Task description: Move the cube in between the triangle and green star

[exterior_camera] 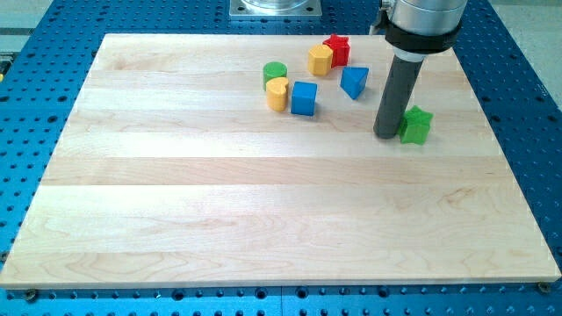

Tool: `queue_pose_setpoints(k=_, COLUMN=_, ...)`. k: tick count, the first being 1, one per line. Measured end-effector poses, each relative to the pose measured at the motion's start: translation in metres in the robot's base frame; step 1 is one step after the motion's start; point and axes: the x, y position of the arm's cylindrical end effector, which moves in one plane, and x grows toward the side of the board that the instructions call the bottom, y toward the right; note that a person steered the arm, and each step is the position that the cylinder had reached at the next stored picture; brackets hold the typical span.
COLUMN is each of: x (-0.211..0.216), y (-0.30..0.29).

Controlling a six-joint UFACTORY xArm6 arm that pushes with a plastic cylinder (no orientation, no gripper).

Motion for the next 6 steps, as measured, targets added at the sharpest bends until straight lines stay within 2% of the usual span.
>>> queue_pose_setpoints(k=1, x=0.006, y=-0.030)
queue_pose_setpoints(k=3, x=0.006, y=-0.173)
queue_pose_setpoints(k=4, x=-0.030, y=-0.172)
queue_pose_setpoints(k=6, x=-0.061, y=-0.096)
